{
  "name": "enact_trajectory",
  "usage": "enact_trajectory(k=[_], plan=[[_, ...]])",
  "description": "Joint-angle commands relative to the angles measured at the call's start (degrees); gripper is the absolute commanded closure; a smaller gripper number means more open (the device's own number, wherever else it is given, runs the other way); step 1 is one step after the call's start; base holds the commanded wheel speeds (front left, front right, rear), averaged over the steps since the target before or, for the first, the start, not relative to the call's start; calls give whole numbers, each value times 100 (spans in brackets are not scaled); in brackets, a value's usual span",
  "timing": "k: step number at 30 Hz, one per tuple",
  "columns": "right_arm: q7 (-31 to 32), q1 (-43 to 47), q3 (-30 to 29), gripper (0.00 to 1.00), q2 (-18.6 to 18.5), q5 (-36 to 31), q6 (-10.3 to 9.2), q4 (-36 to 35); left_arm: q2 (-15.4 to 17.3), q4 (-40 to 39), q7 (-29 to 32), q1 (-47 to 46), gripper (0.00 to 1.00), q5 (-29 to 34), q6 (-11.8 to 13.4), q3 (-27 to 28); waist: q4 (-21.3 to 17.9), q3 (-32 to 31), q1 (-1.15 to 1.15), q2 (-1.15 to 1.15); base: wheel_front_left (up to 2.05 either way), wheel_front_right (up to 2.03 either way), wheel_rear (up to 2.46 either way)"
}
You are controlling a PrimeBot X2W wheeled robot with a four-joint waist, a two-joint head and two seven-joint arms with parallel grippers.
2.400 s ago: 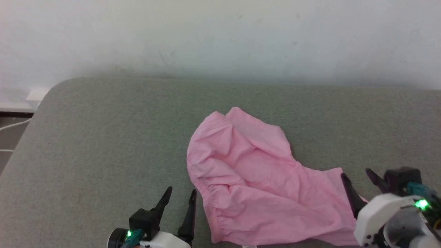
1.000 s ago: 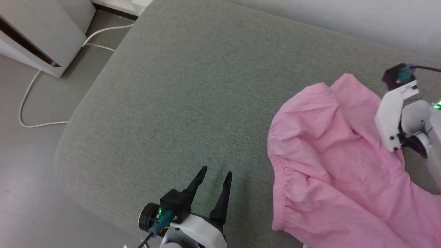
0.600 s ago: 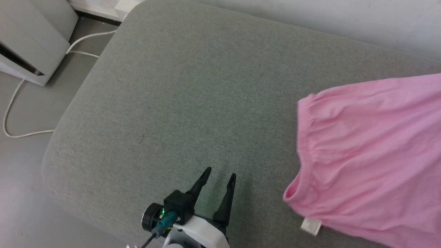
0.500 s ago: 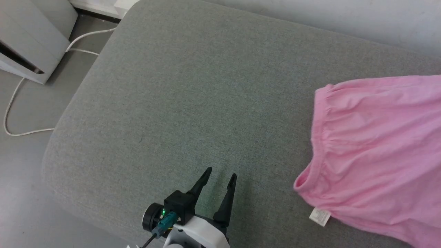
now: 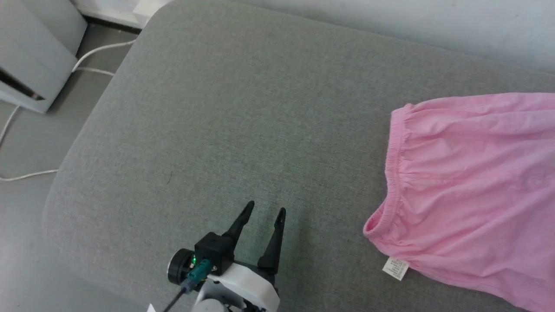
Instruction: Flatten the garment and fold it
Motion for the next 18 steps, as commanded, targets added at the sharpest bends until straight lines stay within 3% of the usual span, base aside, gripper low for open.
enact_trajectory(k=[1, 10, 18], plan=[[-193, 76, 81, 0, 83, 49, -12, -97, -11, -53, -27, -79, 0, 61, -31, 86, -323, -325, 0, 0, 0, 0, 0], [-1392, 685, 762, 0, 623, 780, -12, -933, 18, -375, -27, 187, 0, 250, -161, 654, -1188, -989, 0, 0, 0, 0, 0], [-1603, 2325, 763, 0, 866, 1265, -12, -2797, 33, -529, -27, 497, 0, 334, -278, 1027, -1790, -1276, 0, 0, 0, 0, 0]])
